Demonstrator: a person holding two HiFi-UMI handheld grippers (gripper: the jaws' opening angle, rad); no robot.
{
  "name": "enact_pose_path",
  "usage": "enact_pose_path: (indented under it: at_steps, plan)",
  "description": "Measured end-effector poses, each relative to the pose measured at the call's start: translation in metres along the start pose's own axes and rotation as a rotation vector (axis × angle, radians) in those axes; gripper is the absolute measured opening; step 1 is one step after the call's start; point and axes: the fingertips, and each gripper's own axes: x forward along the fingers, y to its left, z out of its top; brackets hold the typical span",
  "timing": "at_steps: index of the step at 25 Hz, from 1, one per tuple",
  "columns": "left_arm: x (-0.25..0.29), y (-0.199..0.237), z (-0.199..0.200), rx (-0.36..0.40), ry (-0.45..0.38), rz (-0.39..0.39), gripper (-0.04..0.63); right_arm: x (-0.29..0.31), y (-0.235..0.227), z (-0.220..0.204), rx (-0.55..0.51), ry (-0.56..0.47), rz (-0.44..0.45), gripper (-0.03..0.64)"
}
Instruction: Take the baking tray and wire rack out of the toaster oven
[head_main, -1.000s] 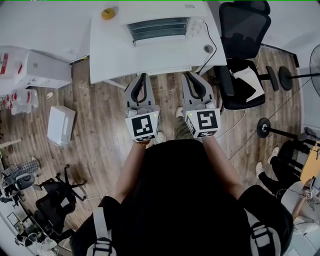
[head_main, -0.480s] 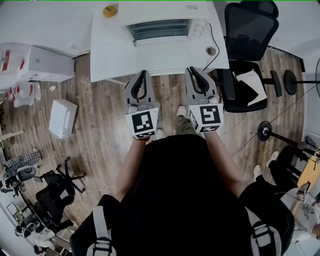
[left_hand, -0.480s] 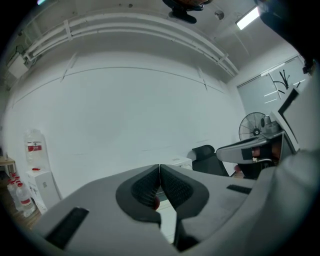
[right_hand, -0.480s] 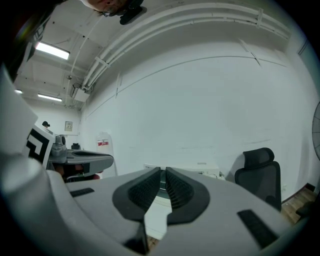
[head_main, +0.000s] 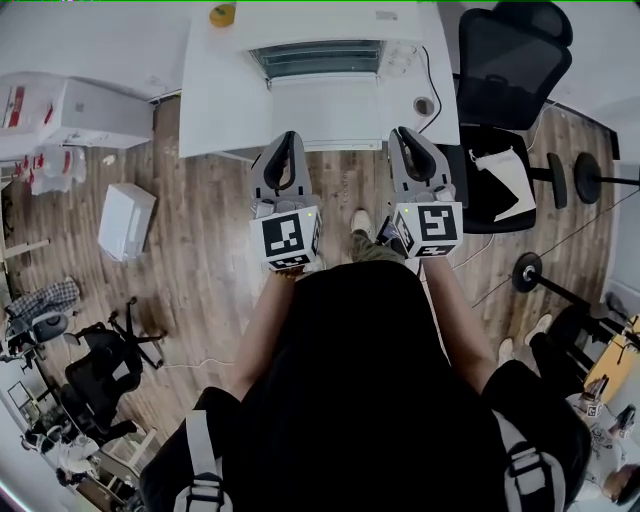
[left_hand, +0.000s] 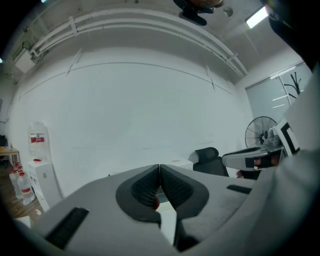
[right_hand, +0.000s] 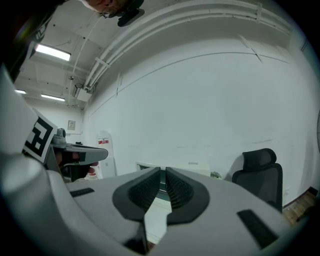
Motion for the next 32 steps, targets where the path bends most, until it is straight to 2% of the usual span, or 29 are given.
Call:
enact_pose_path:
  at_steps: [10, 17, 21, 26, 32]
  plan:
    - [0.015, -0.024, -0.008, 0.039, 0.017, 0.035, 0.023, 0.005, -0.04, -0.015, -0.049, 0.0, 0.054, 0.032]
    - [0.018, -0.027, -0.019, 0.066, 0.039, 0.024, 0.023, 0.001, -0.049, -0.025, -0.09, 0.024, 0.044, 0.032]
    - [0.028, -0.022, -0.023, -0.001, 0.038, 0.01, 0.024, 0.005, -0.051, -0.033, -0.092, 0.041, 0.028, 0.032]
    - [0.046, -0.019, -0.024, 0.003, 0.032, -0.037, 0.023, 0.018, -0.044, -0.033, -0.088, 0.051, 0.001, 0.032]
    - [0.07, -0.009, -0.021, -0.028, 0.03, -0.085, 0.025, 0.038, -0.033, -0.027, -0.104, 0.067, -0.004, 0.032]
